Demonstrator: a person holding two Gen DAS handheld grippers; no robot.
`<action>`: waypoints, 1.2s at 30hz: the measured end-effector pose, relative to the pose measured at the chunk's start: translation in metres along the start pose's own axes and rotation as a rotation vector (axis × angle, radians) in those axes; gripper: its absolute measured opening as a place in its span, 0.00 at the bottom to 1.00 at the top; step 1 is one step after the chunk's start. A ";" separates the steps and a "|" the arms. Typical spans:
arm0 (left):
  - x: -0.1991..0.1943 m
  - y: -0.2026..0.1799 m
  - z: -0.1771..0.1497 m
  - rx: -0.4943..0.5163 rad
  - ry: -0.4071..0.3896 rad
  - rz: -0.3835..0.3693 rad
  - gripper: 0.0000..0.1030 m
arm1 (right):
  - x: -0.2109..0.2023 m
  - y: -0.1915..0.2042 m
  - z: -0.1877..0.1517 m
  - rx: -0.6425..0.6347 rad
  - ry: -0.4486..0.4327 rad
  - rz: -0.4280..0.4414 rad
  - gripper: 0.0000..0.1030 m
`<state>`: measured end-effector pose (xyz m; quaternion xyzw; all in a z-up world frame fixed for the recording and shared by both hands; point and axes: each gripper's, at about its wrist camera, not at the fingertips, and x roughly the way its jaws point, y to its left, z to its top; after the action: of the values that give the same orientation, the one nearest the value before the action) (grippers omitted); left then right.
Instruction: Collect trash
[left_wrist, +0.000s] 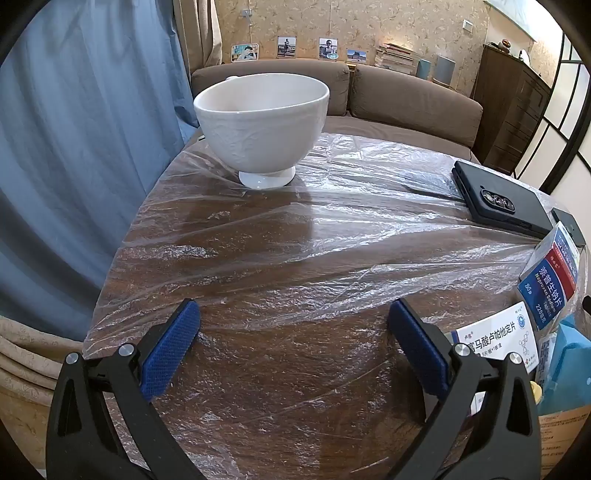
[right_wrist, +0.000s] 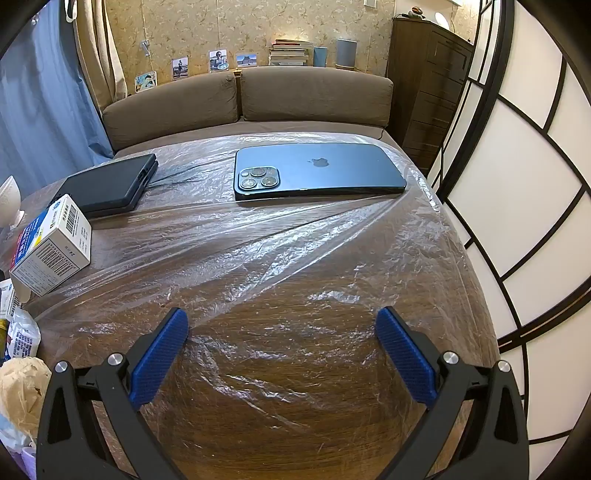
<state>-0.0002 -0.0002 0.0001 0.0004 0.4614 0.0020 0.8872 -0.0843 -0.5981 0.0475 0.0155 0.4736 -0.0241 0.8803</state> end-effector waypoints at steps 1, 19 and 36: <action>0.000 0.000 0.000 -0.001 0.001 -0.001 0.99 | 0.000 0.000 0.000 -0.001 0.000 -0.002 0.96; 0.000 0.000 0.000 -0.002 0.003 -0.003 0.99 | 0.000 0.000 0.000 -0.003 0.002 -0.004 0.96; -0.002 -0.007 -0.002 -0.002 0.003 -0.002 0.99 | 0.000 0.000 0.000 -0.003 0.002 -0.004 0.96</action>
<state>-0.0033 -0.0069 0.0005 -0.0012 0.4629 0.0015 0.8864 -0.0840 -0.5977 0.0475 0.0132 0.4744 -0.0253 0.8798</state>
